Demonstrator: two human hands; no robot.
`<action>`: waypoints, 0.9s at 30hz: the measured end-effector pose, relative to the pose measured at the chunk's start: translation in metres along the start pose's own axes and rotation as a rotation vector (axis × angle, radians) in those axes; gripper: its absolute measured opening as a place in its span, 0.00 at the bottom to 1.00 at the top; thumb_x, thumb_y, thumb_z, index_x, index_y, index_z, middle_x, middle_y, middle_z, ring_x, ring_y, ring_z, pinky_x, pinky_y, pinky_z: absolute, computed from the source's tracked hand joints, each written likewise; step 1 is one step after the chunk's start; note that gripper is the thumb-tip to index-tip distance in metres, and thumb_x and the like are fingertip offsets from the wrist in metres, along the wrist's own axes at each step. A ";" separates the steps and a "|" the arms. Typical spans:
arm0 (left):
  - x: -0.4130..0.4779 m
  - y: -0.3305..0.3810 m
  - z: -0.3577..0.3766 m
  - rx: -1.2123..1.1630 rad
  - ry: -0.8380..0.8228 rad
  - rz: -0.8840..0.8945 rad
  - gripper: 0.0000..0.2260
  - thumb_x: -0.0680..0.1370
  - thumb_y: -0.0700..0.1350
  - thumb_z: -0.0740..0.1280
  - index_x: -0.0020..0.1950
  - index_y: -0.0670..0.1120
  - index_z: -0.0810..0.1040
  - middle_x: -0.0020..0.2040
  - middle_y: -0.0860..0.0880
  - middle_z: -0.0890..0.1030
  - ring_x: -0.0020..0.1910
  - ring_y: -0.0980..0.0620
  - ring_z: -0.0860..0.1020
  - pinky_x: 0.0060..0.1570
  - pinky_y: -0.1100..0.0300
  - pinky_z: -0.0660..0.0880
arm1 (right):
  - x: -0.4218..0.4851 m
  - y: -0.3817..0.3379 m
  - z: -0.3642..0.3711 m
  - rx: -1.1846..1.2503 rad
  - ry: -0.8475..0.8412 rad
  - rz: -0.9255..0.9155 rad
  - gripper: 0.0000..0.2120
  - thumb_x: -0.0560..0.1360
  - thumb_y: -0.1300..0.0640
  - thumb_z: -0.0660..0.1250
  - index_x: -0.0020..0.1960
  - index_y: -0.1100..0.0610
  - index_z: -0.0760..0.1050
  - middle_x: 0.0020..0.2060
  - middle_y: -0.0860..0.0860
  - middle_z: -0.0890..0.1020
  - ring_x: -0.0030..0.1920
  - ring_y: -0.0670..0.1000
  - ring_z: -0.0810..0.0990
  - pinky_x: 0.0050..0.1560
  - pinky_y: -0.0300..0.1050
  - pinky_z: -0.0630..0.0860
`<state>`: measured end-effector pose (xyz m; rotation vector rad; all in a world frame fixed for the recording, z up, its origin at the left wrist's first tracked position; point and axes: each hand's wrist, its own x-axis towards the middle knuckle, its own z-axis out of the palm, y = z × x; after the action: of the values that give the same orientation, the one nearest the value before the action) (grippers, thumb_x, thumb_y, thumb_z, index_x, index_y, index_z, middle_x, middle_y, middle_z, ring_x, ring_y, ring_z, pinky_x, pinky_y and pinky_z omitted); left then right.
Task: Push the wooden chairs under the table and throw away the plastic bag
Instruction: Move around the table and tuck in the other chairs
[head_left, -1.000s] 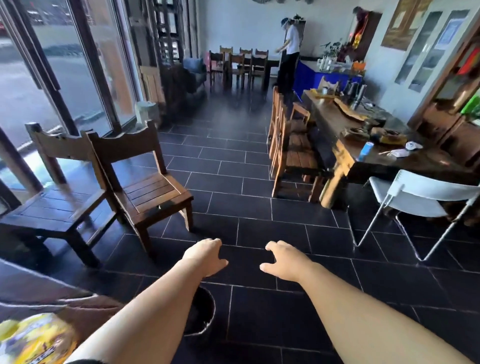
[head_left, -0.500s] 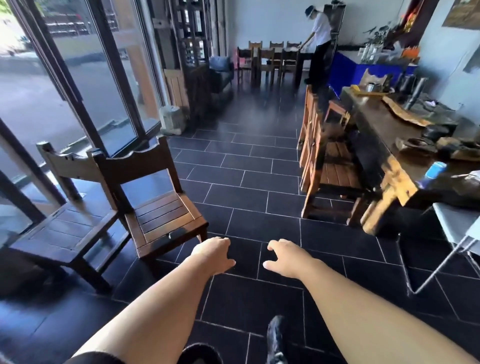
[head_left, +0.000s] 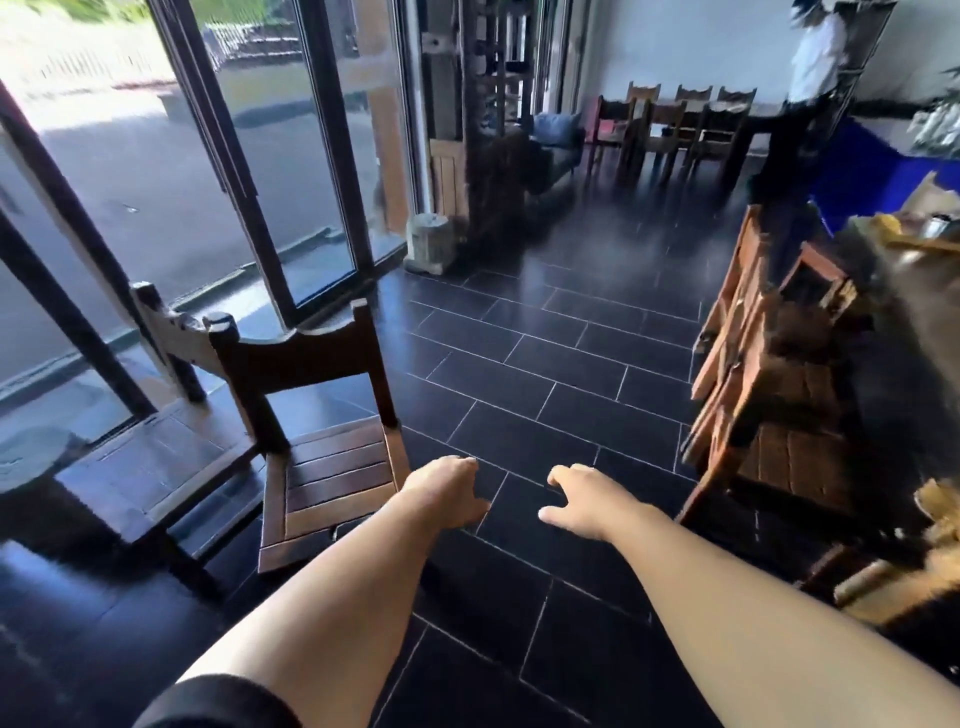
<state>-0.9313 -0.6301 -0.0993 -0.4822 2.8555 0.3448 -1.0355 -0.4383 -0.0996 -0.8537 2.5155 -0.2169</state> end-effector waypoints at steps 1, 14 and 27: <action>0.013 0.000 -0.003 0.005 0.007 -0.005 0.20 0.75 0.57 0.69 0.60 0.46 0.74 0.60 0.46 0.78 0.61 0.42 0.76 0.55 0.50 0.74 | 0.013 0.004 -0.008 -0.012 -0.001 -0.012 0.27 0.75 0.41 0.66 0.71 0.51 0.68 0.65 0.50 0.73 0.63 0.55 0.75 0.59 0.52 0.75; 0.194 -0.046 -0.047 -0.001 0.012 -0.132 0.18 0.74 0.56 0.67 0.57 0.46 0.74 0.59 0.47 0.78 0.61 0.44 0.77 0.49 0.54 0.73 | 0.213 0.021 -0.087 -0.062 -0.036 -0.091 0.26 0.75 0.43 0.65 0.69 0.51 0.69 0.65 0.50 0.73 0.62 0.55 0.76 0.60 0.51 0.75; 0.449 -0.165 -0.130 -0.136 0.050 -0.245 0.24 0.74 0.58 0.69 0.64 0.47 0.70 0.61 0.47 0.76 0.63 0.44 0.75 0.55 0.52 0.74 | 0.499 -0.047 -0.183 -0.117 -0.079 -0.170 0.24 0.77 0.40 0.64 0.67 0.52 0.69 0.62 0.50 0.73 0.60 0.55 0.77 0.56 0.50 0.74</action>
<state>-1.3110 -0.9474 -0.1230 -0.8687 2.7886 0.4887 -1.4450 -0.7791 -0.1172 -1.1021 2.4023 -0.0892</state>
